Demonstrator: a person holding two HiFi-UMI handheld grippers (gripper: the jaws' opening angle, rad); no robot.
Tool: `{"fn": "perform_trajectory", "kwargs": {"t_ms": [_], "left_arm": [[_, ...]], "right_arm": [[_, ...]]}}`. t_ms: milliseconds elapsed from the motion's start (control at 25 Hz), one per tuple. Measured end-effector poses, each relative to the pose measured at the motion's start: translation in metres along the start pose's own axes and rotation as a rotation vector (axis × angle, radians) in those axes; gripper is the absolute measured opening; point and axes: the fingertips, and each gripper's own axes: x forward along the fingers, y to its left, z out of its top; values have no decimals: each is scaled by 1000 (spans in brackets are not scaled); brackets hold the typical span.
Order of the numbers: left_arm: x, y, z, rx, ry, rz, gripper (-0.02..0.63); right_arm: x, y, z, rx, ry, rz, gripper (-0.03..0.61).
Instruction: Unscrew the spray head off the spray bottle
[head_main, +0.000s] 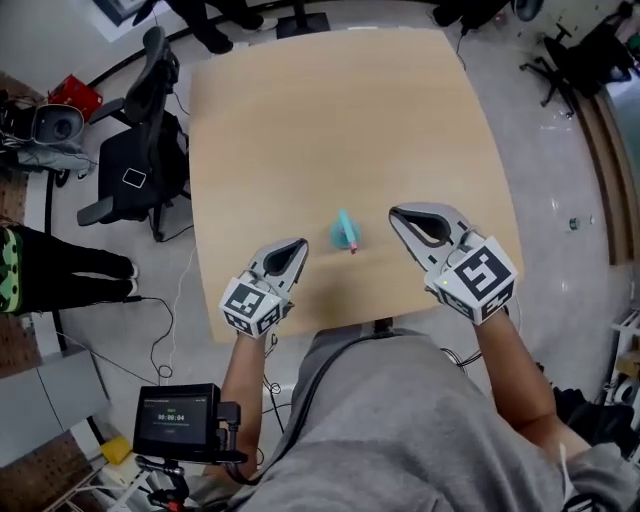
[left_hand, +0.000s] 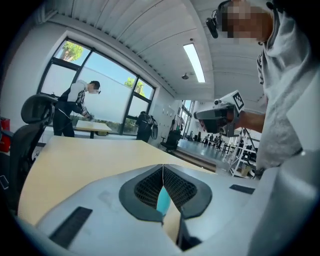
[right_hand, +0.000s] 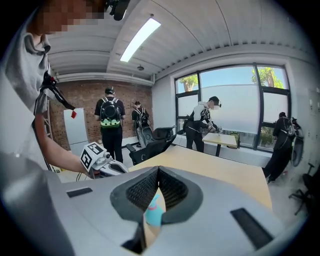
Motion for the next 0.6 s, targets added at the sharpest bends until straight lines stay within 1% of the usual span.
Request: {"fn": "perform_trajectory", "kwargs": {"t_ms": [80,200,280,360,400,480,520,600], "left_arm": [[12,6,-27,-20,46,-28,5],[24,7,-70,-43,99,-82,5],[34,-1,-84,-27,116,-124,6],[47,-3,-89,17,123,-152,15],[54,-3,-91,42,123,-164,66],[69,-7,-103,89,135,-194,205],[74,-11,-112,119,152,-210,257],[87,-14,-132,193,192,-224,316]], "right_arm": [[7,-2,-5,5,27,7,5],[12,2,-25,19,61,10,5],[1,0,-33,30,73,-11,5],[-7,-8,-36,36,74,-33,5],[-9,-12,-37,36,74,-42,5],[-9,-15,-43,40,84,-53,5],[-8,-14,-47,44,92,-54,5],[-1,-10,-55,51,106,-54,5]]}}
